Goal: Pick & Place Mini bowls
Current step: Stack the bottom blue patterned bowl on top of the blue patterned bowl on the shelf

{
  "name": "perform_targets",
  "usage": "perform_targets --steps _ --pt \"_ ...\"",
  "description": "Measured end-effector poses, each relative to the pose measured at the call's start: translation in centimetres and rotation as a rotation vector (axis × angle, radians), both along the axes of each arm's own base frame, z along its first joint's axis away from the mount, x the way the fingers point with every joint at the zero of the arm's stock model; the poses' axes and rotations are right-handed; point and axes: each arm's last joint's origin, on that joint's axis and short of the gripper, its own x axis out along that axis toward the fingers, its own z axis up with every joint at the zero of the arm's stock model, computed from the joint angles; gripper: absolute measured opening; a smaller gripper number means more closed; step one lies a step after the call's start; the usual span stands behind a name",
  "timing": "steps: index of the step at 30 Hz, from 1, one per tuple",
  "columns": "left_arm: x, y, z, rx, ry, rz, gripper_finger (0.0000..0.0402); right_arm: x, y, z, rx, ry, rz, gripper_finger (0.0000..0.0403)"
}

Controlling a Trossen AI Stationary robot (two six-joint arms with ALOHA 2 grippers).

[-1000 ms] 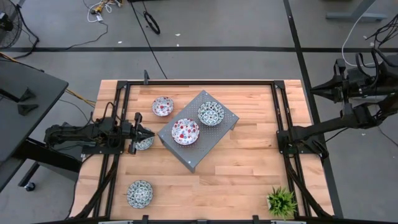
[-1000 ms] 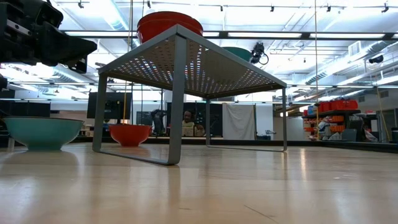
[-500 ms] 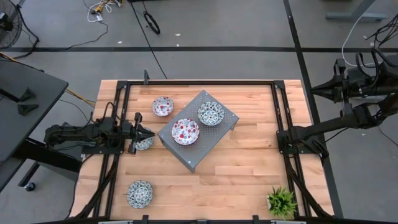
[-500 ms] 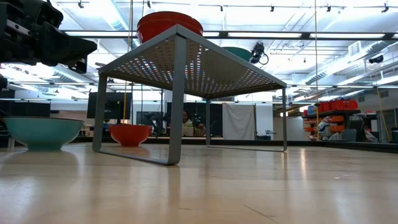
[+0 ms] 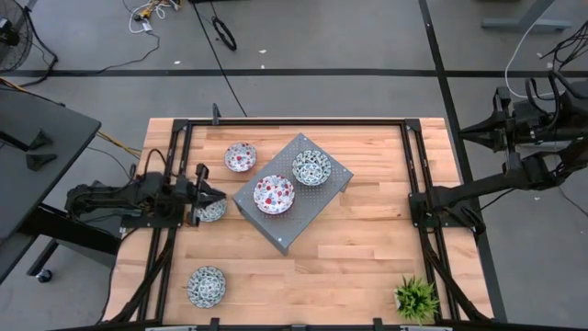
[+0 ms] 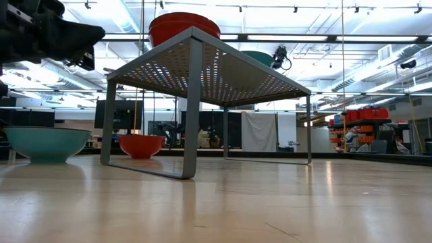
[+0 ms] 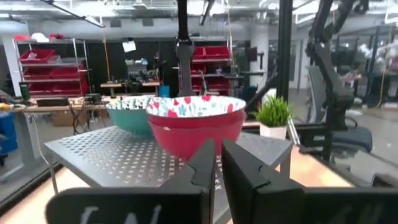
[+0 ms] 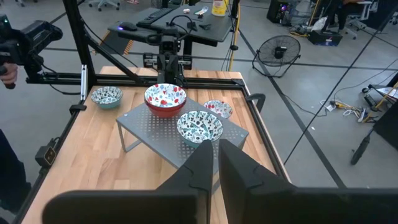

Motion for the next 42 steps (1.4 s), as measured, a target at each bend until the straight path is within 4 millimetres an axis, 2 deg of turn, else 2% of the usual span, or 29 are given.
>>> perform_targets --steps 5,18,22,28,33,36,42 --pt "-0.3 0.1 1.2 -0.076 -0.030 0.016 0.0030 0.0 0.0 0.0 0.000 0.000 0.000 0.0027" --pt "-1.4 0.4 4.5 -0.093 -0.124 0.102 0.0038 0.0 0.0 0.0 0.000 0.000 0.000 0.0027" --pt "-1.7 0.4 5.4 -0.099 -0.153 0.118 0.0076 0.0 0.0 0.0 0.000 0.000 0.000 0.0027" --pt "-2.5 0.4 7.0 -0.101 -0.180 0.128 0.0161 0.0 0.0 0.0 0.000 0.001 0.000 0.0027" --pt "-3.7 0.4 9.3 -0.118 -0.228 0.117 0.0215 0.0 0.0 0.0 0.000 0.000 0.000 0.0027" --pt "-4.7 0.5 10.9 -0.179 -0.211 0.117 0.0227 0.0 0.0 0.0 0.000 0.000 0.000 0.0027" --pt "-6.4 0.5 14.1 -0.206 -0.092 0.113 0.0220 0.0 0.0 0.0 0.000 0.000 0.000 0.0027"
